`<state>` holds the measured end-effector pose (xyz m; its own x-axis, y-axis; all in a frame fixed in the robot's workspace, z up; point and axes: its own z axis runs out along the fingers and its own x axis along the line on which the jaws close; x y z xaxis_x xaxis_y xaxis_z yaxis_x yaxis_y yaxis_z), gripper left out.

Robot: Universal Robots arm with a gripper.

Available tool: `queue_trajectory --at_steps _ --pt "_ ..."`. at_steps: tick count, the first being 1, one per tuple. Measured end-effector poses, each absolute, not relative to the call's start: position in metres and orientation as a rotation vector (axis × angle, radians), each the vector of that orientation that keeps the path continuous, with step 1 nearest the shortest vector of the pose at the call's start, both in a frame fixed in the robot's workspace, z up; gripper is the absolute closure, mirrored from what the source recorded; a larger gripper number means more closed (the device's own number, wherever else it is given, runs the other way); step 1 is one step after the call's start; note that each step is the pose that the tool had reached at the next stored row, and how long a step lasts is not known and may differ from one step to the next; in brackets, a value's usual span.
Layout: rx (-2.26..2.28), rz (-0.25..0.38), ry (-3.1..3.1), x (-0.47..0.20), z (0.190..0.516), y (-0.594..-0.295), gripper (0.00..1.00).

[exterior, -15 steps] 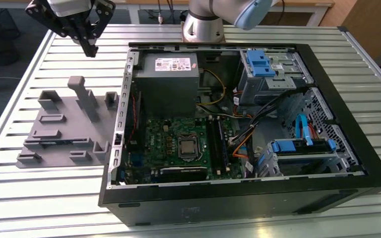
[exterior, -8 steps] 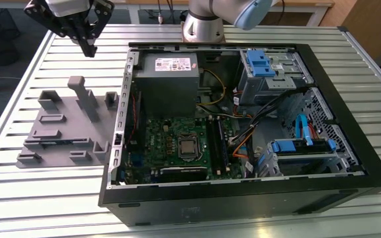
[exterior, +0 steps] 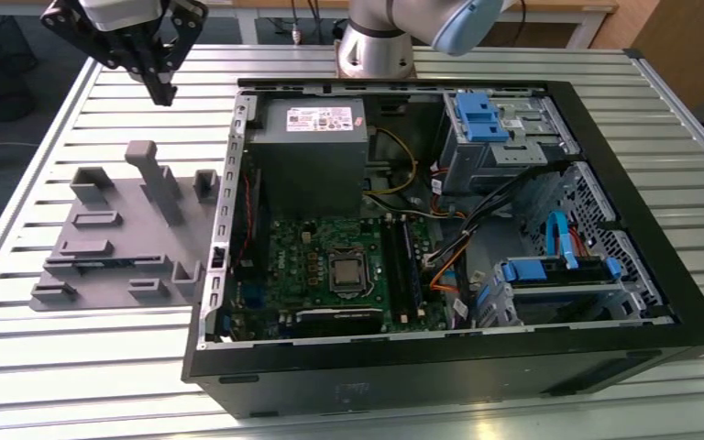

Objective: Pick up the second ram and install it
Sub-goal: 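Reach for the second ram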

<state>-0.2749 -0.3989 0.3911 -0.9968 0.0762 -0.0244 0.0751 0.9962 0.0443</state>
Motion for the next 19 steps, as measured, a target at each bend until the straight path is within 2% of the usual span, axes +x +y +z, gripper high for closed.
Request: queue_trajectory --at_steps 19 --pt "0.118 0.068 3.112 -0.2819 0.3910 -0.3990 0.89"
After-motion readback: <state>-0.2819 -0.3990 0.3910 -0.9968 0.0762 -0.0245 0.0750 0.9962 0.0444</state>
